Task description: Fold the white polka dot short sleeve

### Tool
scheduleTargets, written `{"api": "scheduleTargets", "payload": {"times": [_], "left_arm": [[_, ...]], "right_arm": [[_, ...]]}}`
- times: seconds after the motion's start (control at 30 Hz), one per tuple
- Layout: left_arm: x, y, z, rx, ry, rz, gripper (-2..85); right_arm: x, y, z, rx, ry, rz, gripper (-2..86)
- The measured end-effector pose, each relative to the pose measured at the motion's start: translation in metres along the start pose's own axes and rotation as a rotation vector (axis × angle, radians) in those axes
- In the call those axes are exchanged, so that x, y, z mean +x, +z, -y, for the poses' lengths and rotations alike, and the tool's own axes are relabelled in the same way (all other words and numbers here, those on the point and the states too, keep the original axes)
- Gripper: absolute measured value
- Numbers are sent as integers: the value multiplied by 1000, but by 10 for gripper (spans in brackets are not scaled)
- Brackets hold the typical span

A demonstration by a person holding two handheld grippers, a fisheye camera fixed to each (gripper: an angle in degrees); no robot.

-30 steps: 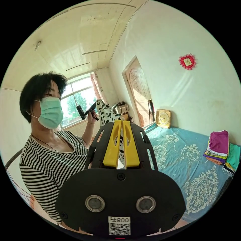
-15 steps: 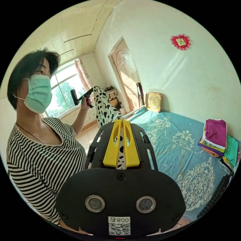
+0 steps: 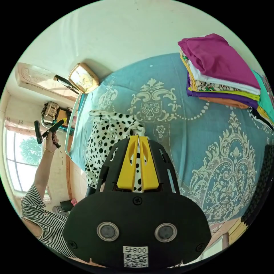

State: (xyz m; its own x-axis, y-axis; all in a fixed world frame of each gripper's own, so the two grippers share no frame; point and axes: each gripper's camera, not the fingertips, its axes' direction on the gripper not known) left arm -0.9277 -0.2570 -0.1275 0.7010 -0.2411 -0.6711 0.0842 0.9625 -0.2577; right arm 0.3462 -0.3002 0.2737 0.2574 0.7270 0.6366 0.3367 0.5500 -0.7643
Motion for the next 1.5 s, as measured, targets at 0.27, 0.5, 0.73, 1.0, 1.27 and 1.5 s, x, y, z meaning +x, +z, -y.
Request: {"api": "scheduleTargets", "payload": {"times": [0.27, 0.5, 0.73, 1.0, 1.27, 1.5], "left_arm": [[-115, 67, -126, -143, -206, -402, 95], [-180, 100, -206, -269, -473, -559, 119], [-221, 135, -184, -283, -514, -612, 119], [-256, 148, -159, -233, -569, -717, 32], [-281, 97, -160, -62, -535, -821, 11], [-284, 94, -141, -45, -526, -832, 9]], "right_arm": [[72, 19, -76, -101, 77, 131, 48], [70, 26, -112, -186, 81, 145, 69], [73, 23, -107, -194, 110, 124, 64], [62, 22, -103, -245, 77, 77, 13], [57, -9, -118, -252, 56, 101, 2], [58, -32, -126, -228, 89, 168, 1]]}}
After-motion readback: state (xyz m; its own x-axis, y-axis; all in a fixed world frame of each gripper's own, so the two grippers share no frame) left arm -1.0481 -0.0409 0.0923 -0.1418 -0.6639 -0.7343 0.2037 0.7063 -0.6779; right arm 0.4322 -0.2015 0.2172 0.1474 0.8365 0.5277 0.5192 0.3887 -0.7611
